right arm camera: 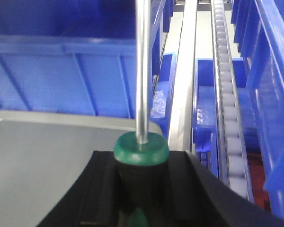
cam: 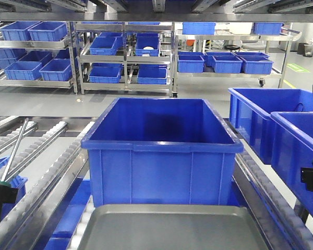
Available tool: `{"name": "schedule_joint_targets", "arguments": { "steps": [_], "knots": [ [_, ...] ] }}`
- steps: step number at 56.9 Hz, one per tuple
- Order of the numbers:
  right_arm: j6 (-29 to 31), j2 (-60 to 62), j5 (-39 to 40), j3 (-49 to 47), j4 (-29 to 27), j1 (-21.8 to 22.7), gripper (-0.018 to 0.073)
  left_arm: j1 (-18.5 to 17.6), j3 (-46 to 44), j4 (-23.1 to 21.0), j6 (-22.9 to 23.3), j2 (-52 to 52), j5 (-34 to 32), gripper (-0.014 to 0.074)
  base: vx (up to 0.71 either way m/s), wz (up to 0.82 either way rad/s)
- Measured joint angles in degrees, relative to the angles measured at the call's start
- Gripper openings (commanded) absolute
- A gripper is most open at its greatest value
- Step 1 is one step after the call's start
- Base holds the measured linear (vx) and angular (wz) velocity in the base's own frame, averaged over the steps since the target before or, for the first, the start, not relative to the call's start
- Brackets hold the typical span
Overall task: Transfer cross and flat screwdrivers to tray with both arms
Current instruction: 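Hold both screwdrivers above the grey tray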
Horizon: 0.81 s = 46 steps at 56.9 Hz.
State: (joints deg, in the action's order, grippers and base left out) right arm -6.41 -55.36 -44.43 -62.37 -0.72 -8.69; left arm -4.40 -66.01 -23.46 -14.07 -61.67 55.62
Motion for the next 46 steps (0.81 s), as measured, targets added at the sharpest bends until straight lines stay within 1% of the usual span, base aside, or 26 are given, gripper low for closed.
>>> {"name": "schedule_joint_targets", "arguments": {
  "steps": [19,46],
  "knots": [
    [0.0,0.0,0.0,0.0,0.0,0.0,-0.0008,0.0,0.0,0.0,0.0,0.0,0.0,-0.0001,0.11,-0.01],
    [0.0,0.0,0.0,0.0,0.0,0.0,-0.0008,0.0,0.0,0.0,0.0,0.0,-0.3,-0.0001,0.01,0.0]
  ]
}}
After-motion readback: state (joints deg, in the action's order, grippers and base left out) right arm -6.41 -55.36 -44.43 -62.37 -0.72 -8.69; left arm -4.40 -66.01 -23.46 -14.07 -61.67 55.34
